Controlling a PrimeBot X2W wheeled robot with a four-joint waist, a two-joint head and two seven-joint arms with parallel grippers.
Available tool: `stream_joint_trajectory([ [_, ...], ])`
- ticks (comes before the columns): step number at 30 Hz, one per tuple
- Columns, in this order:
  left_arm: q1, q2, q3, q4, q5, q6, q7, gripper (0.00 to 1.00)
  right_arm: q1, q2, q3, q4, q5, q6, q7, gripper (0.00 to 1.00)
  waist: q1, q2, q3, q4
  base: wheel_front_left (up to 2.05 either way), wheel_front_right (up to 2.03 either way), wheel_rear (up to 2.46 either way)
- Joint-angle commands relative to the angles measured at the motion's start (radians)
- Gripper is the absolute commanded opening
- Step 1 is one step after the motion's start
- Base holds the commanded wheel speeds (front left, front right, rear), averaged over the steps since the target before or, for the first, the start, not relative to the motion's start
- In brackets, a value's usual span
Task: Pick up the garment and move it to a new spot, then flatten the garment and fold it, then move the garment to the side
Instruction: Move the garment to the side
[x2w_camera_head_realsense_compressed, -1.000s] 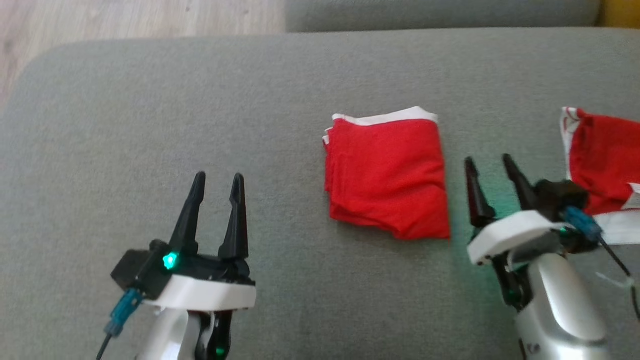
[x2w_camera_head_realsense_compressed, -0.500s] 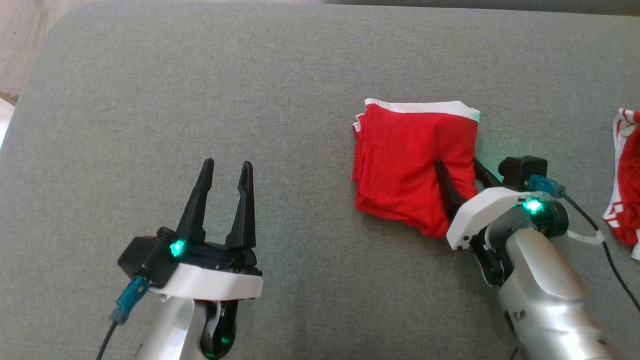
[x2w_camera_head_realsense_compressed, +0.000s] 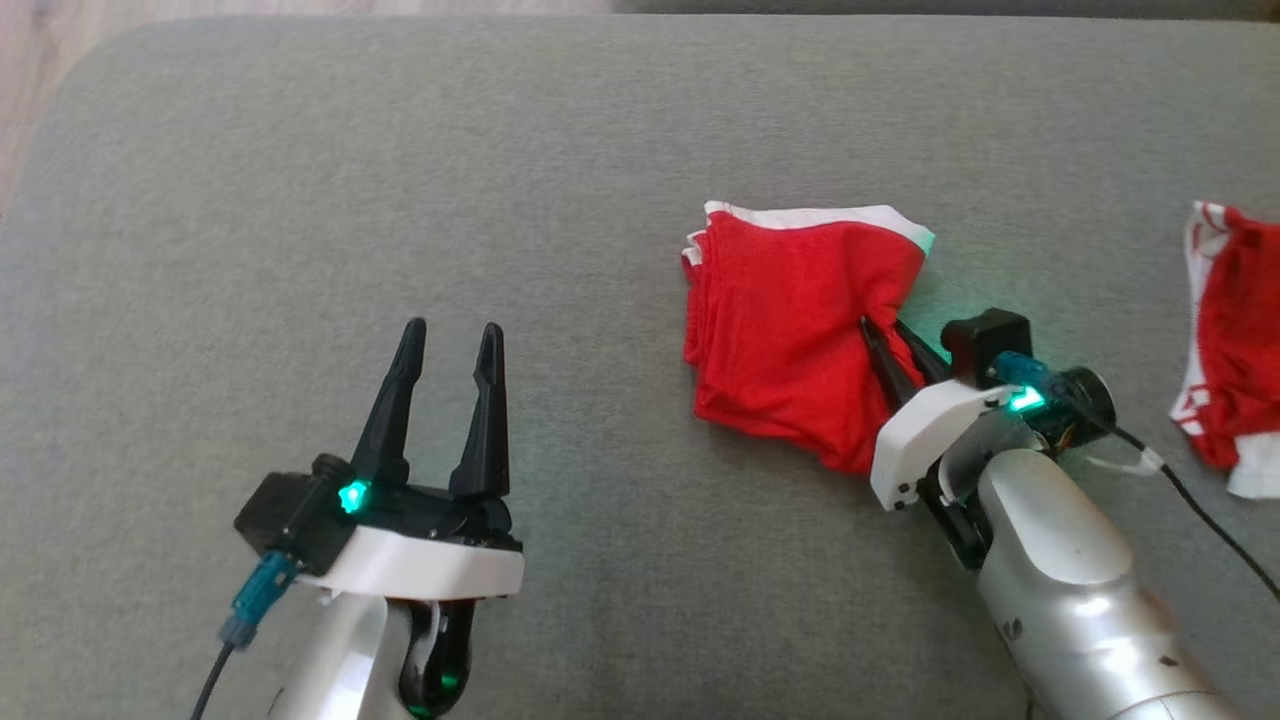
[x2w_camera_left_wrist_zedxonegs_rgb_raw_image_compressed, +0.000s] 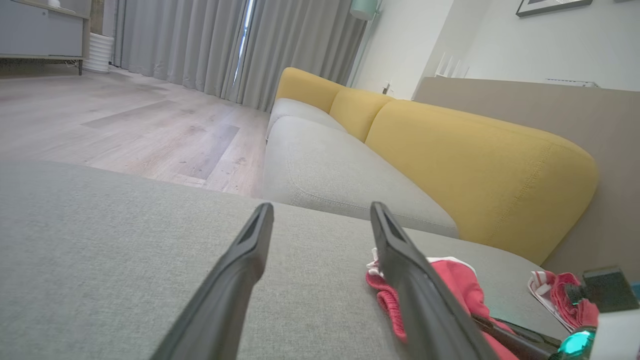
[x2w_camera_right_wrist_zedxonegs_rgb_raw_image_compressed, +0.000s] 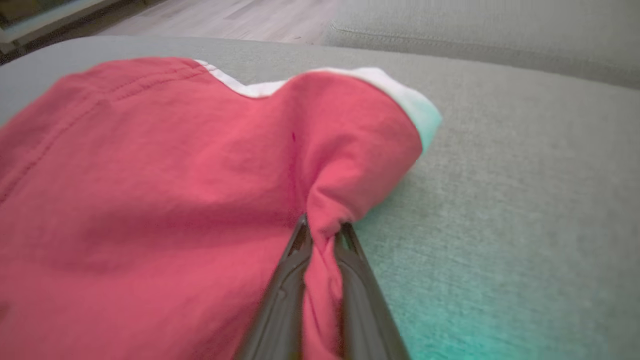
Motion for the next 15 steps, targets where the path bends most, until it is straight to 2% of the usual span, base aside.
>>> stream_joint_trajectory([
  [1,-0.04,0.004,0.033,-0.034,0.003,-0.006,-0.008,1.0,-0.028,0.009,0.004,-0.028,-0.072,0.007,-0.017,0.0,-0.0001,0.0,-0.008,-0.025,0.0,0.0,0.0],
  [5,-0.04,0.004,0.038,-0.039,0.009,-0.006,-0.008,1.0,-0.041,0.004,-0.02,-0.077,-0.203,0.007,-0.015,0.0,-0.0001,0.0,-0.017,-0.068,0.0,0.0,0.0],
  [8,-0.04,0.004,0.04,-0.041,0.011,-0.006,-0.008,1.0,-0.046,-0.023,-0.015,-0.123,-0.26,0.007,0.0,0.0,-0.0001,0.0,-0.024,-0.103,0.0,0.0,0.0],
  [14,-0.04,0.004,0.042,-0.047,0.012,-0.006,-0.008,1.0,-0.055,-0.162,0.072,-0.221,-0.241,0.007,0.06,0.0,-0.0001,0.0,-0.033,-0.163,0.0,0.0,0.0],
  [15,-0.04,0.004,0.042,-0.047,0.012,-0.006,-0.008,1.0,-0.055,-0.162,0.072,-0.221,-0.241,0.007,0.06,0.0,-0.0001,0.0,-0.033,-0.163,0.0,0.0,0.0],
])
